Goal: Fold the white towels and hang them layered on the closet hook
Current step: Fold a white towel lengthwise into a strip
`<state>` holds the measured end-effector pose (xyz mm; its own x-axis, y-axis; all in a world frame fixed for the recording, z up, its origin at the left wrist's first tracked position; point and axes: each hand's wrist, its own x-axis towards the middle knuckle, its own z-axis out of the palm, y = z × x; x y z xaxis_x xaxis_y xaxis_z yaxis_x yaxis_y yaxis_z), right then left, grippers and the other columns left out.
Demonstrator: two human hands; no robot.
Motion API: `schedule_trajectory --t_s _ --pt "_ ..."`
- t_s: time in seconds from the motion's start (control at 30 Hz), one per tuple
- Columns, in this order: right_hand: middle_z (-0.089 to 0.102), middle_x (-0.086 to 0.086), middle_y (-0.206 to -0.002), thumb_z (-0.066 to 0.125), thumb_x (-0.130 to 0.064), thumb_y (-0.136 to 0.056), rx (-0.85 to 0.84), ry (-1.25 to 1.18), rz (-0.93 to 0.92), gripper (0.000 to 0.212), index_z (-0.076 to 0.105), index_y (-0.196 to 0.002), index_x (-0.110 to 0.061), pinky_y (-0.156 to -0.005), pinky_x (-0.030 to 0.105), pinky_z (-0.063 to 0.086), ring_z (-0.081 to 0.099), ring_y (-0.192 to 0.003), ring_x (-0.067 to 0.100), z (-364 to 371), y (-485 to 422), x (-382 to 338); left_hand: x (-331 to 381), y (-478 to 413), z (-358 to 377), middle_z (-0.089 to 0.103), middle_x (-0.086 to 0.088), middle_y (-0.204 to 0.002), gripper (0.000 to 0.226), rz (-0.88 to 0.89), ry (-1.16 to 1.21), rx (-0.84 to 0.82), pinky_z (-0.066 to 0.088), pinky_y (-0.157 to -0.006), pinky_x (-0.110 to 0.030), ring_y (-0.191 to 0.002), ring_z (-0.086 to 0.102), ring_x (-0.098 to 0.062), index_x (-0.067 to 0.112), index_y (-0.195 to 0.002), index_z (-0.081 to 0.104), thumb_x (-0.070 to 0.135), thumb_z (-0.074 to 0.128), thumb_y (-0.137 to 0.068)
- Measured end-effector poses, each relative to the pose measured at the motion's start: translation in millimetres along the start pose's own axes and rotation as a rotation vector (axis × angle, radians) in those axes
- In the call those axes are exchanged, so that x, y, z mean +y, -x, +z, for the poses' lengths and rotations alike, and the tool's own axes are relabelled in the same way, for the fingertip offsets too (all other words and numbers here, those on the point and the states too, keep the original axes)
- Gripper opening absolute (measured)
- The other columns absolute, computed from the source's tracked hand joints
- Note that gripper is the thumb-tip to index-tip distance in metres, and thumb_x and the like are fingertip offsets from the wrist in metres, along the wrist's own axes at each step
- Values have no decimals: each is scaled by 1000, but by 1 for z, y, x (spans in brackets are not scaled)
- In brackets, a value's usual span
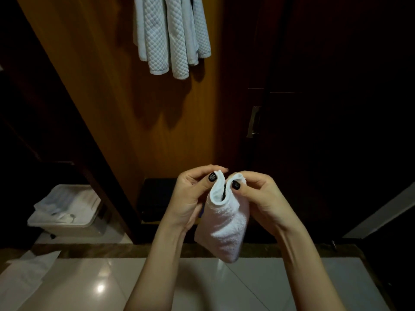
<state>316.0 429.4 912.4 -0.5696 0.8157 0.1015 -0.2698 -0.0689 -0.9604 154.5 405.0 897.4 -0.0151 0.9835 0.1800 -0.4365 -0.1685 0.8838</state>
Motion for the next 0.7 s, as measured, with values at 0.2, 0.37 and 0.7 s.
schedule_trajectory --t_s 0.2,0.37,0.7 --pt "69 1 -74 75 -9 -71 87 -14 -82 13 70 -70 -21 -64 23 54 65 -70 12 8 -4 2 0 -5 1 72 2 -75 25 -77 94 -16 55 -59 -20 -66 68 -8 21 -76 76 33 89 -57" --pt "68 -3 -78 81 -24 -63 113 30 -128 16 68 -70 -18 -69 25 53 66 -78 12 11 -6 4 -3 -7 1 72 -1 -74 18 -96 64 -15 55 -59 -23 -66 69 -12 21 -71 75 5 68 -78" --pt "68 -11 -92 77 -36 -62 253 258 -146 42 64 -97 -16 -79 23 52 64 -90 9 10 -8 12 -1 -14 14 65 -3 -82 6 -186 256 -4 56 -58 -26 -63 66 -15 15 -75 75 15 74 -70"
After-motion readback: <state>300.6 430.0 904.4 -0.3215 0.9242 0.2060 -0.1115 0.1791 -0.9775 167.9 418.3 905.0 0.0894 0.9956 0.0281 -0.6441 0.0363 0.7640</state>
